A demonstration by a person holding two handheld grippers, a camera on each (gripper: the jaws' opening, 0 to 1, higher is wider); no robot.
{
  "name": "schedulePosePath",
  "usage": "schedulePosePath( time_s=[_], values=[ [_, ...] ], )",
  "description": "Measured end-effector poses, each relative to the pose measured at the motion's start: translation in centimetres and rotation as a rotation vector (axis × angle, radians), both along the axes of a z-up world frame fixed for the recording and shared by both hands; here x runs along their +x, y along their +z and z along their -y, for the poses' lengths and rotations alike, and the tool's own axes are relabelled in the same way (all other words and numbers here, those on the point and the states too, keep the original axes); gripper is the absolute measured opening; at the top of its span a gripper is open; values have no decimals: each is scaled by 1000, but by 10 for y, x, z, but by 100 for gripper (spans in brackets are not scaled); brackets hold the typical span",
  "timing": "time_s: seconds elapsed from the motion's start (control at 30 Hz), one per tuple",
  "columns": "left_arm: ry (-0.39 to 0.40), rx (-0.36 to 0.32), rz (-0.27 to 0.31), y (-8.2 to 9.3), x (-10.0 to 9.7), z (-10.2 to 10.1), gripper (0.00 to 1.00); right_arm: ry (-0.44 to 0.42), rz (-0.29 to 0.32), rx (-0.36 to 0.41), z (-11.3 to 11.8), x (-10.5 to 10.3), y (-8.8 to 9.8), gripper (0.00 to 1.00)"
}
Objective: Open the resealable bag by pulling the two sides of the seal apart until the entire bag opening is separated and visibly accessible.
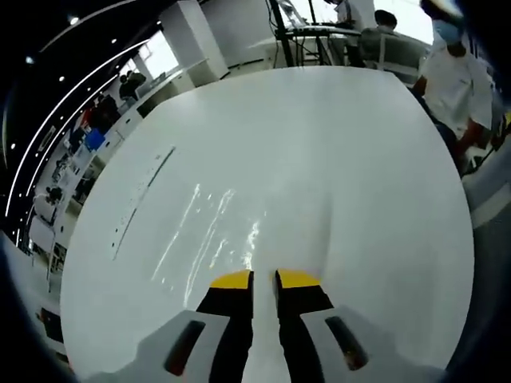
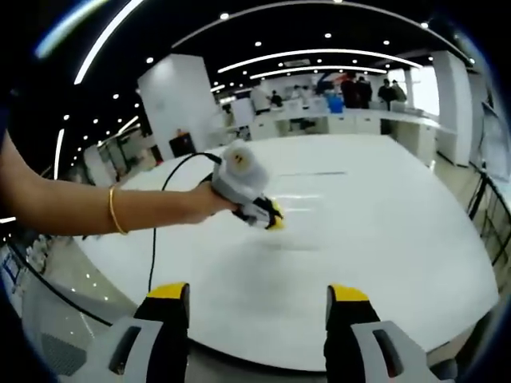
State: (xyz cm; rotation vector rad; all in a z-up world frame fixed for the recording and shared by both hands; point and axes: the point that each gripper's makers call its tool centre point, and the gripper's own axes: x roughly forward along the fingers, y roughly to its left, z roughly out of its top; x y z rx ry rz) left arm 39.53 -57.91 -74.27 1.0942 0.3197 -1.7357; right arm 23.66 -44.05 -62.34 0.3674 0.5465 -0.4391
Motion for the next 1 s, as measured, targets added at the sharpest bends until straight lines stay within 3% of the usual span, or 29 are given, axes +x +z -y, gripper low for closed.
schedulePosePath(
  time_s=[0.27, 0.5, 0.6, 0.73, 0.77, 0.93, 1.0],
  values=[
    [-7, 1, -67, 2, -9, -13, 32, 1, -1, 7, 0, -1, 0, 68],
    [-18, -51, -88, 24, -17, -36, 45, -9, 18, 5, 2, -1, 2, 68],
    [-19, -101, -105, 40, -20, -53, 54, -7, 29, 7, 0, 0, 5, 68],
    [-84, -213, -155, 68, -32, -68, 64, 0, 38, 1, 0, 0, 8, 68],
    [-71, -218, -154, 76, -28, -82, 66, 1, 39, 2, 0, 0, 8, 68],
    [-45, -313, -165, 114, -20, -112, 75, 12, 53, -14, 0, 1, 13, 68],
    [-18, -316, -182, 125, -17, -123, 76, 14, 56, -21, 0, -2, 16, 68]
  ],
)
